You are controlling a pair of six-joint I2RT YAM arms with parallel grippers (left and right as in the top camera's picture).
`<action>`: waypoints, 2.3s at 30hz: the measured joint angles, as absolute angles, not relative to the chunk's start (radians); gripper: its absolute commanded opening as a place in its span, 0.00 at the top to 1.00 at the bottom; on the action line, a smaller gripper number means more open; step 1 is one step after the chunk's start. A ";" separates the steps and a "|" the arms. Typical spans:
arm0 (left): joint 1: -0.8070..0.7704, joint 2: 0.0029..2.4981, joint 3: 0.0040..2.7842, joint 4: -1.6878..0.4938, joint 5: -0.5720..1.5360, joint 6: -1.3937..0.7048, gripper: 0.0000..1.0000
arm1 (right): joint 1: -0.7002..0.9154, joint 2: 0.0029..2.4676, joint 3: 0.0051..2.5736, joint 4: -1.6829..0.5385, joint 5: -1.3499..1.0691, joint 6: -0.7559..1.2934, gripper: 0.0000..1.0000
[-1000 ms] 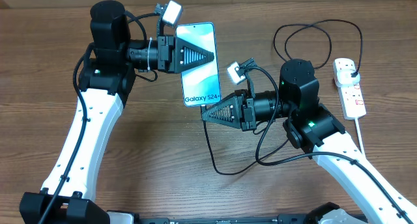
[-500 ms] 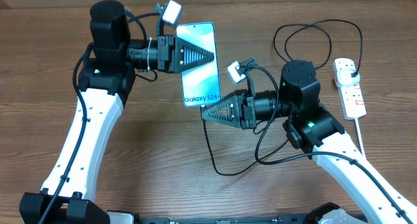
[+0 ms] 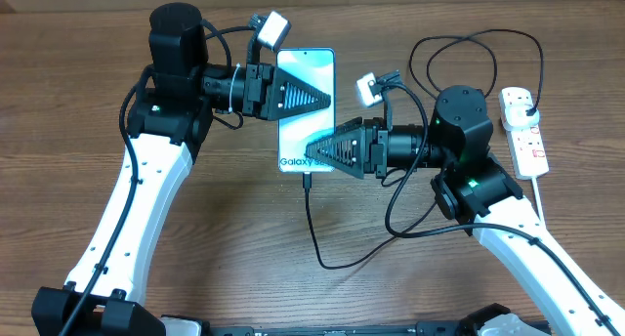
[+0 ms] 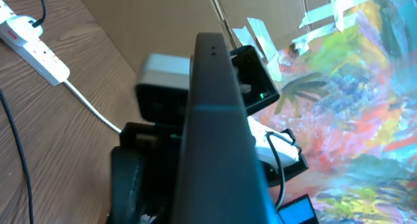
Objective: Plug charger to phone and switch on socket
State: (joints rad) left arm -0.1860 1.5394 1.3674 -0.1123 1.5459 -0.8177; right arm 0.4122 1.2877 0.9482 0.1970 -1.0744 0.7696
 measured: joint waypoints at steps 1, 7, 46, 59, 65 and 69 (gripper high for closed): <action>-0.186 1.539 1.367 -0.112 1.546 -0.809 0.93 | 0.412 1.288 0.948 0.212 -1.075 0.782 0.53; -0.192 1.539 1.367 -0.112 1.549 -0.781 0.92 | 0.412 1.288 0.948 0.204 -1.082 0.822 0.68; -0.164 1.540 1.366 -0.324 1.349 -0.499 0.01 | 0.416 1.287 0.956 -0.104 -0.963 0.761 0.96; -0.152 1.540 1.367 -0.871 0.591 -0.382 0.00 | 0.413 1.336 0.957 -0.443 -0.522 0.659 0.96; -0.150 1.540 1.367 -0.905 0.407 -0.381 0.01 | 0.413 1.470 0.957 -0.435 -0.467 0.646 0.96; -0.150 1.540 1.367 -0.905 0.365 -0.381 0.00 | 0.413 1.555 0.957 -0.419 -0.455 0.643 0.96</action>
